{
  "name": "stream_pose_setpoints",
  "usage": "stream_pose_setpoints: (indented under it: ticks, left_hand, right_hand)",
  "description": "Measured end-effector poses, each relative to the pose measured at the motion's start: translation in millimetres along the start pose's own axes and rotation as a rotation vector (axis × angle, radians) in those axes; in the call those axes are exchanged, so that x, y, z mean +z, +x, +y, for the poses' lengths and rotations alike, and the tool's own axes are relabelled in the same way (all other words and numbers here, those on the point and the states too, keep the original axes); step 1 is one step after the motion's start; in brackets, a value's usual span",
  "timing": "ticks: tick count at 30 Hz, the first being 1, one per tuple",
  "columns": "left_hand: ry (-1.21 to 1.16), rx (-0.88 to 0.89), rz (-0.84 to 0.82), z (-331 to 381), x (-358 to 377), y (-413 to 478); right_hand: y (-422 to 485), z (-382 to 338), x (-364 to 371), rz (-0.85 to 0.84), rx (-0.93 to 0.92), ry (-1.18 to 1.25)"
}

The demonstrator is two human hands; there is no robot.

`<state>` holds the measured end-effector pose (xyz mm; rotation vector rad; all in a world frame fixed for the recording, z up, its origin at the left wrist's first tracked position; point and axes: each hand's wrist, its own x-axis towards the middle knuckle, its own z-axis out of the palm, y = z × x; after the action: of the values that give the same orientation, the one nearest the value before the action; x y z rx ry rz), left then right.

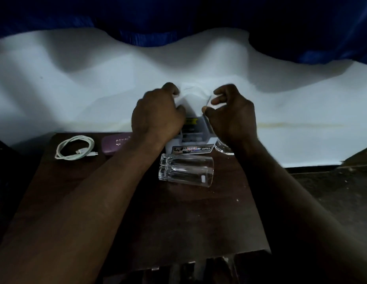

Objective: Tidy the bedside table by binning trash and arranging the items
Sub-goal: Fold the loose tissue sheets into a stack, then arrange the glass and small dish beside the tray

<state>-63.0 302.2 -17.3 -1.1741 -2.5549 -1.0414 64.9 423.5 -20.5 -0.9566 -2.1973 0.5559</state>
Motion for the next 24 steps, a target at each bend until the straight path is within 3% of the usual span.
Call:
stream_pose_setpoints:
  ticks: [4,13,18,24]
  left_hand:
    - [0.02,0.075,-0.046,16,-13,-27]
    - [0.002,0.095,-0.149,19,-46,-97]
    - [-0.023,-0.051,-0.212,4,-72,-146]
    - [-0.189,-0.232,-0.213,-1,-73,-175]
  right_hand:
    - [-42,2,-11,0.028,-0.034,-0.047]
    - [-95,-14,-42,-0.13,0.035,-0.048]
    - [-139,-20,-57,-0.253,0.139,-0.049]
    - [-160,-21,-63,-0.274,0.206,0.0]
